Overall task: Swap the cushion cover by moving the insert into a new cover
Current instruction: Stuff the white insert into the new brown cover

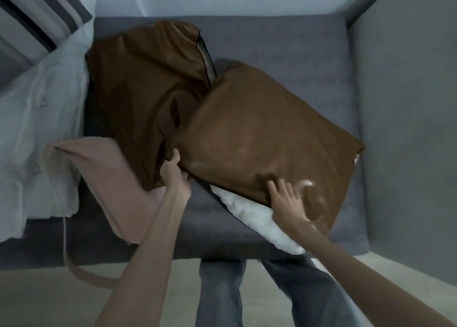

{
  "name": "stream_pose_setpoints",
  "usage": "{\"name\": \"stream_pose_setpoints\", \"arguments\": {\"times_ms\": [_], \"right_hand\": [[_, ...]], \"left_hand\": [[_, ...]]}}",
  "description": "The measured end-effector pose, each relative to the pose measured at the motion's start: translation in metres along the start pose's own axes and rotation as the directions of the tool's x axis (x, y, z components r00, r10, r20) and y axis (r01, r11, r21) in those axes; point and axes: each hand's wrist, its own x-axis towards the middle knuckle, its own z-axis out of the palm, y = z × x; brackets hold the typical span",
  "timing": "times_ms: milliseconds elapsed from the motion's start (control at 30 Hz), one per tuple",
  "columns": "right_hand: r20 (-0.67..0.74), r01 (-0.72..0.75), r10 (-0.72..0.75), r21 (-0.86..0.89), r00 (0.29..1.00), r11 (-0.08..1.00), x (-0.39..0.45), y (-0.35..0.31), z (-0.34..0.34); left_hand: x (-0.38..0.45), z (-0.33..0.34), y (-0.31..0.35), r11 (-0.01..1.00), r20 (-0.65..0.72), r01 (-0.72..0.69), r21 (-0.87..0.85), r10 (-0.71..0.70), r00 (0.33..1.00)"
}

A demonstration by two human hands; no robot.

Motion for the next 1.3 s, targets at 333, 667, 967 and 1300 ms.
{"name": "stream_pose_setpoints", "arguments": {"times_ms": [333,667,967,1300], "right_hand": [[-0.33,-0.456,0.573,0.371,0.75,0.809,-0.1,0.171,-0.149],[-0.084,-0.625,0.783,0.553,0.616,0.551,-0.099,0.235,-0.147],[0.205,-0.612,0.809,0.759,0.55,0.224,-0.084,0.249,-0.112],[-0.226,-0.52,0.685,0.502,0.692,0.691,-0.077,0.302,-0.227]], "left_hand": [[-0.133,0.081,0.083,0.999,0.035,-0.033,-0.018,0.033,0.999],[-0.136,0.114,0.093,0.981,0.024,0.121,0.148,-0.126,0.992],[-0.127,0.154,0.068,0.936,0.021,0.303,0.178,-0.311,0.95],[-0.173,0.165,0.102,0.825,0.114,-0.253,0.505,0.227,0.967]]}}
